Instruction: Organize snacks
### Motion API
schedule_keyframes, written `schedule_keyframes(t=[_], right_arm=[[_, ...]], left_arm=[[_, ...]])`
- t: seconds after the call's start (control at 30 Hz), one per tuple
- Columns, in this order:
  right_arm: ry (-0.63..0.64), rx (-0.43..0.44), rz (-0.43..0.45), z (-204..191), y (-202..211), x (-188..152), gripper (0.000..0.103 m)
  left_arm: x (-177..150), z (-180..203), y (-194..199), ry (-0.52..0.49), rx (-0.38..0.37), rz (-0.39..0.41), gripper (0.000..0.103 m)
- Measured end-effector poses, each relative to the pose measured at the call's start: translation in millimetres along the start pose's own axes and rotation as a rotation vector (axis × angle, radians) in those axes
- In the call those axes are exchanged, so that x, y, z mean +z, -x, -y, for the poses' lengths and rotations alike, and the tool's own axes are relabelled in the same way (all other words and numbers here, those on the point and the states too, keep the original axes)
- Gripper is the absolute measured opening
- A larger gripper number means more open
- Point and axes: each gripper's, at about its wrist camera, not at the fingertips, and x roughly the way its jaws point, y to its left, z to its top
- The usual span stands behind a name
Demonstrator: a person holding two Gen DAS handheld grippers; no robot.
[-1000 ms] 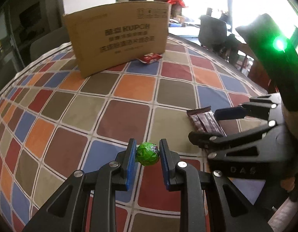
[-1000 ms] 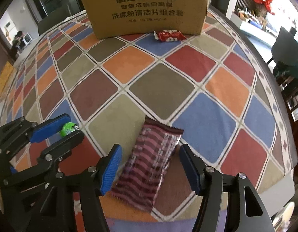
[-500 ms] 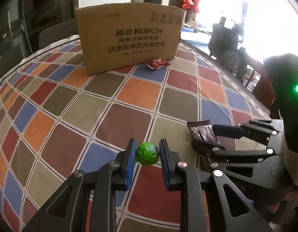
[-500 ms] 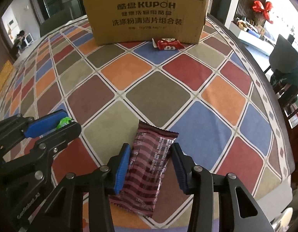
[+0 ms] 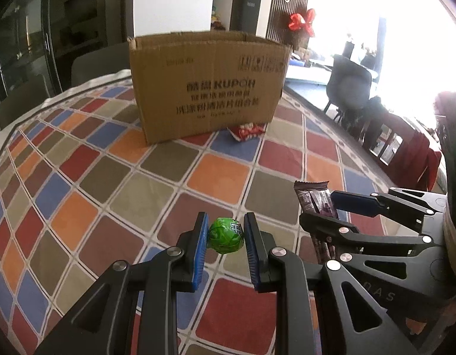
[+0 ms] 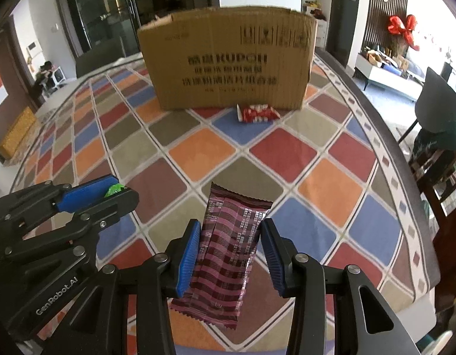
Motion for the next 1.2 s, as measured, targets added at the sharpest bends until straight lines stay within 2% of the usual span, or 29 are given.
schedule_keyframes(t=[0.7,0.73,0.93,1.13,1.2], right_arm=[[0.006,0.030,0.220,9,46,67,0.042],[0.005,0.035,0.229,9,48,71,0.033],[-0.002,0.065,0.259,12,49,93,0.016],[-0.012,0.067,0.272,18,49,100,0.013],[-0.022,0.065,0.264,19,46,100,0.017]], left_arm=[[69,-7,38,0.011,0.068,0.181,0.025],[74,-7,40,0.009,0.071,0.190,0.025],[96,-12,45,0.013,0.083,0.229,0.025],[103,-12,38,0.007,0.087,0.215,0.025],[101,-11,33,0.007,0.088,0.202,0.025]])
